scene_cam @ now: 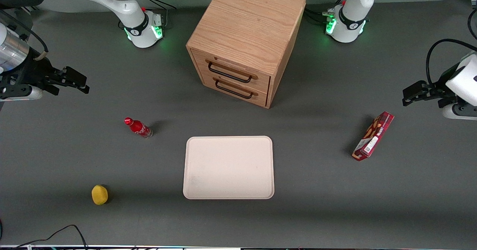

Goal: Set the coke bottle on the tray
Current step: 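Lower the right gripper over the red Coca-Cola bottle lying on the table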

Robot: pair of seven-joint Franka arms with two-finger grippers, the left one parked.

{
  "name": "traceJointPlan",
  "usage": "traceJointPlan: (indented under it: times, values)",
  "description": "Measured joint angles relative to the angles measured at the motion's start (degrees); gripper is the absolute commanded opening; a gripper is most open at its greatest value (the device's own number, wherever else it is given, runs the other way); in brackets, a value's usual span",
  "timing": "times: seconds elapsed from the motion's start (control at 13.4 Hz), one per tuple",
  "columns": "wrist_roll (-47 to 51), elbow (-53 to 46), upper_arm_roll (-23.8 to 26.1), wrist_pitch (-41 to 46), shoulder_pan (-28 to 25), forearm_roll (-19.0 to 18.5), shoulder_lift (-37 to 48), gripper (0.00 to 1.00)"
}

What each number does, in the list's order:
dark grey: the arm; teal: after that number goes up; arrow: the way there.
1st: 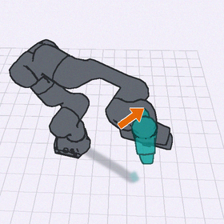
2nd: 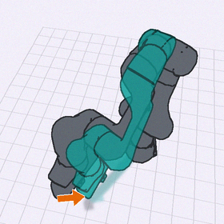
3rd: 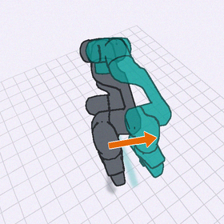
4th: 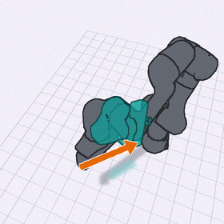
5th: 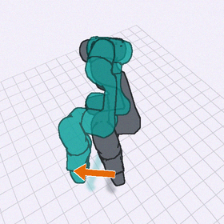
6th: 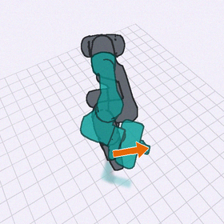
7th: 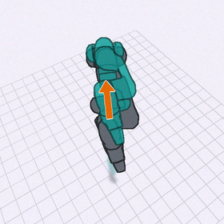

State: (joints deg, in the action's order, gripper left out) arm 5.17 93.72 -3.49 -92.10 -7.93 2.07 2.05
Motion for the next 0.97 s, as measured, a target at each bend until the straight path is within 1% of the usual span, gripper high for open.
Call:
traceJointPlan:
  times: [0.45,0.6,0.75,0.97]
  values:
    - [1.1,-2.3,0.6,1.5,0.3,0.1,-2.3,1.00]
    - [2.1,-1.7,0.8,1.4,0.3,0.3,-4.3,1.00]
    - [2.2,1.8,1.2,-4.1,0.4,0.4,-7.0,1.00]
    - [2.2,13.2,2.1,-18.0,0.4,0.4,-9.2,0.99]
